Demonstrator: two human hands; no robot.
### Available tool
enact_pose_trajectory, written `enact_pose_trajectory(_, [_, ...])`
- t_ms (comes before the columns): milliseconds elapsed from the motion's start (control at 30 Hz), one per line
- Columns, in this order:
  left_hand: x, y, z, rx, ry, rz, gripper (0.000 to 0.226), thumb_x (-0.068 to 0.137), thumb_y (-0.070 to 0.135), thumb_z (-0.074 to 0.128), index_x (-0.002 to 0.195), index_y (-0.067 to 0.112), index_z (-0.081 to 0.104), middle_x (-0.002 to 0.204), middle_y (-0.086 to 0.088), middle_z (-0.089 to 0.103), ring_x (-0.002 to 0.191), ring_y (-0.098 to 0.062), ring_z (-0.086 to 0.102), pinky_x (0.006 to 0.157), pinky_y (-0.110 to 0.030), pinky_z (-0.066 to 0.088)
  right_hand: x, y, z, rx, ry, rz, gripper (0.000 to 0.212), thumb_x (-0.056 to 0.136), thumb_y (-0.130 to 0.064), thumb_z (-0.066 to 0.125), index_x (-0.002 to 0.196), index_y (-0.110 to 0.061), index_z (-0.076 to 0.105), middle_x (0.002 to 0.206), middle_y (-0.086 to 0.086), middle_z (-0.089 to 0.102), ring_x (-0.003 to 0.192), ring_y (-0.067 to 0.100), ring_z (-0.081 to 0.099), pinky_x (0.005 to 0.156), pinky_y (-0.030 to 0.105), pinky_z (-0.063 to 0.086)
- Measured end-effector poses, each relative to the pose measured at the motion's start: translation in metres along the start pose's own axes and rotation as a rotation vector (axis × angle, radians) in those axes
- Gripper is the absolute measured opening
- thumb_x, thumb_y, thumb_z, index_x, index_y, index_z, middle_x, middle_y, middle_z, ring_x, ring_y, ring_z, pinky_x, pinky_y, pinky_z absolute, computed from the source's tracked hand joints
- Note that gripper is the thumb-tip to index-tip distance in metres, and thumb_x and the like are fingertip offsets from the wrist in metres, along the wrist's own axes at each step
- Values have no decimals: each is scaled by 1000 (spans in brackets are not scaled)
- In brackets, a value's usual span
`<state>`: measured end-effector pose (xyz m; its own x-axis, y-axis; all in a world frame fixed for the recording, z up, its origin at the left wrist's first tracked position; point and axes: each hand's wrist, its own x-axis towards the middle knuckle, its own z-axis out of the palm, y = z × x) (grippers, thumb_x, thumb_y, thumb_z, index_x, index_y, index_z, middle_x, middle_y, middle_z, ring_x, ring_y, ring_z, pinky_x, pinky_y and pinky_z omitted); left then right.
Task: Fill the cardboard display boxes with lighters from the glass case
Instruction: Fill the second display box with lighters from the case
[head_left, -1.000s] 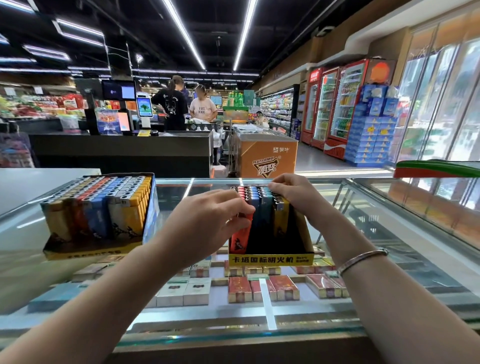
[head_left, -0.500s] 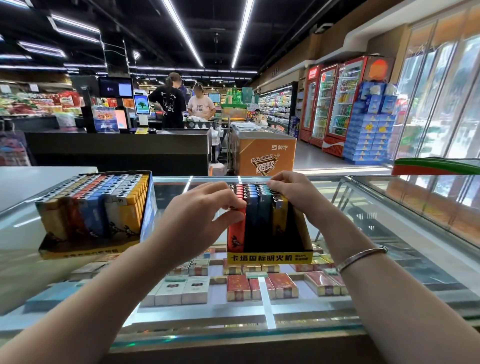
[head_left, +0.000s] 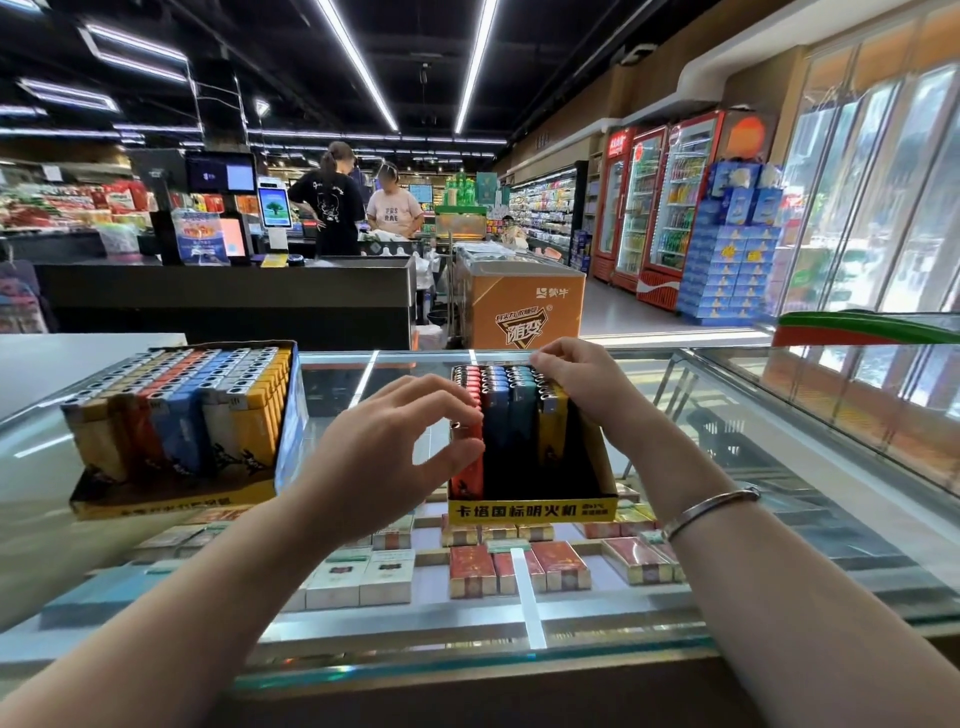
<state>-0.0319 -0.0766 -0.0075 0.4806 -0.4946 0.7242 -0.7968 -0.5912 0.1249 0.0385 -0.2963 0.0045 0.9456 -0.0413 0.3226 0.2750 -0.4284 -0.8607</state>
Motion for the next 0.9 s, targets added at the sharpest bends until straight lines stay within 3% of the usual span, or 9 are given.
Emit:
enact_pose_trajectory(133, [-4,-5,6,-110,-1,-221,69,76,70,39,127,25,49,121,16,46,105,-3,48,80,-16,40,-5,-5,-4,64,237,43,19,93,-28,53,80,-15,58,86,11,63,84,27,59,81,42,49])
enact_pose_trajectory(267, [1,-12,20,-453,-191,-576,92,73,75,36,145,19,24,149,-2,32,131,-16,34,107,-38,33,-21,1,-9,58,269,203,21,90,-22,52,76,-8,58,81,13,61,78,25,56,73,37,46])
enact_pose_trajectory(367, [7,-7,27,-628,-308,-710,103,67,81,30,146,16,21,151,-12,28,136,-26,29,113,-47,22,-37,4,-9,140,162,307,26,89,-8,48,63,-10,52,64,5,53,64,18,50,59,24,41])
enact_pose_trajectory(433, [7,-2,29,-732,-318,-739,98,68,80,29,144,18,26,150,-12,30,137,-26,29,114,-50,19,-46,2,-8,135,85,357,25,87,-1,46,64,-9,54,63,4,55,63,16,53,54,21,42])
enact_pose_trajectory(500, [8,0,32,-810,-327,-766,92,72,81,32,143,22,29,150,-11,31,138,-25,27,114,-51,16,-49,2,-4,94,19,375,16,86,0,45,78,-4,58,82,12,62,84,24,60,76,35,50])
enact_pose_trajectory(567, [12,-2,36,-888,-322,-809,84,75,73,39,140,20,34,144,-13,39,134,-28,33,113,-50,18,-49,0,1,37,-17,399,19,89,-1,43,99,0,59,101,18,63,98,30,60,92,45,48])
enact_pose_trajectory(667, [23,-4,45,-1068,-304,-836,46,91,47,44,126,18,42,123,-14,55,117,-27,50,107,-47,32,-41,2,2,26,-11,419,24,92,-3,39,108,1,57,105,21,63,96,32,63,90,47,51])
enact_pose_trajectory(767, [42,-7,60,-1155,-246,-912,21,92,32,46,107,18,49,118,-18,57,111,-30,54,104,-46,37,-26,9,-5,17,24,430,26,94,-4,38,109,1,58,107,21,63,97,32,63,90,46,51])
enact_pose_trajectory(900, [65,-15,93,-1163,-142,-957,30,89,34,45,112,15,50,123,-25,53,107,-34,54,100,-47,39,-7,24,-17,10,58,406,25,94,-5,38,104,0,61,102,22,65,94,32,64,86,44,53])
